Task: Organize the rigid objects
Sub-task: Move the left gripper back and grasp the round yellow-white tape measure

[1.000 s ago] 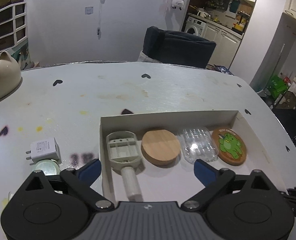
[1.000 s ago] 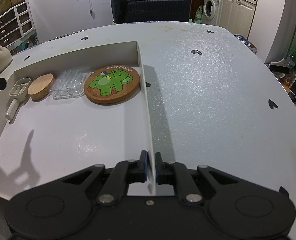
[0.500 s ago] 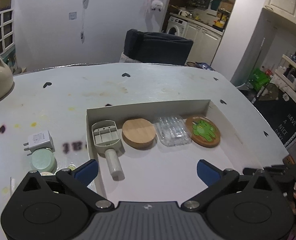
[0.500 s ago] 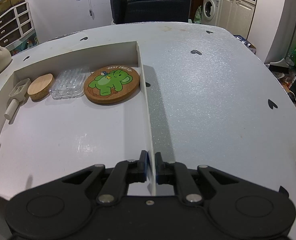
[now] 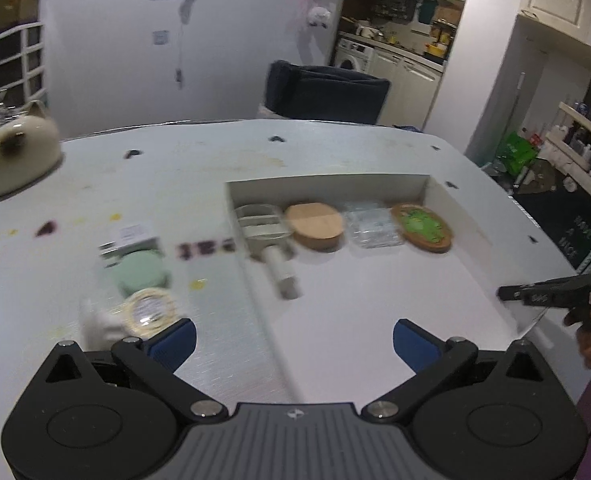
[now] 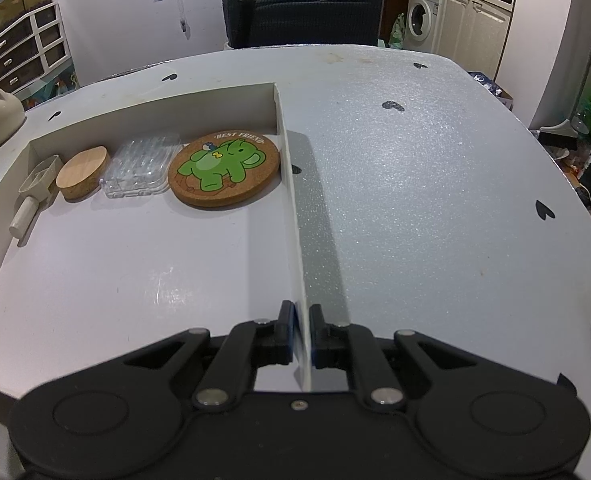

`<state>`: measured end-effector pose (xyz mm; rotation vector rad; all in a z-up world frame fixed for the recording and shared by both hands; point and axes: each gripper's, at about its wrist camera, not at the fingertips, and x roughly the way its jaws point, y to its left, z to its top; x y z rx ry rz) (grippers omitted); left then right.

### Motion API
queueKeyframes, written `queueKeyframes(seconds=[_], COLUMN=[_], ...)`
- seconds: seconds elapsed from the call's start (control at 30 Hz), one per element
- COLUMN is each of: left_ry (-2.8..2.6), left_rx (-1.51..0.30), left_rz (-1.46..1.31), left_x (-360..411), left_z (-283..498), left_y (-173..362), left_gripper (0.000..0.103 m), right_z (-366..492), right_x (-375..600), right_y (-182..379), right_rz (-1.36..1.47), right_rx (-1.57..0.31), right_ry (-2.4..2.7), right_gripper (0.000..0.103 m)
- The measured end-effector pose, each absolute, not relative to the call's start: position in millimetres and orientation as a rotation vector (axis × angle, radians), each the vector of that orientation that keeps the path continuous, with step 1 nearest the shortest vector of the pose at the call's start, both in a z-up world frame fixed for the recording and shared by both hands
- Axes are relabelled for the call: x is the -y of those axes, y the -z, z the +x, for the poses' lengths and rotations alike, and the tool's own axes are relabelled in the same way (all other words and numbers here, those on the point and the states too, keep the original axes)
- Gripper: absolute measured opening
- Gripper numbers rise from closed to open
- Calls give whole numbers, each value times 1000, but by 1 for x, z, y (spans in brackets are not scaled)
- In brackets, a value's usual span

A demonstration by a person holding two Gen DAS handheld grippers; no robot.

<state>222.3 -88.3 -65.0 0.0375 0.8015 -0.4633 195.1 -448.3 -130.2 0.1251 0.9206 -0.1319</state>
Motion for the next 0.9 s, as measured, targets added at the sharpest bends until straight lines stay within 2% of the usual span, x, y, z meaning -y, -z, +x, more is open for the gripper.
queueKeyframes(seconds=[0.3,0.53,0.9], left_ry=[355,295,362], left_rx=[-775,-746,-711], left_rz=[0,-164,-212], left_x=[44,21,32], left_z=[219,219,231], left_y=[81,104,129], left_gripper=[103,103,100], right_z=[195,195,194], right_x=[448,447,449], right_y=[130,130,130], right_rz=[124,126,138], right_rx=[-919,-917,-912], right_ry=[135,137,134], right_gripper=[9,9,9])
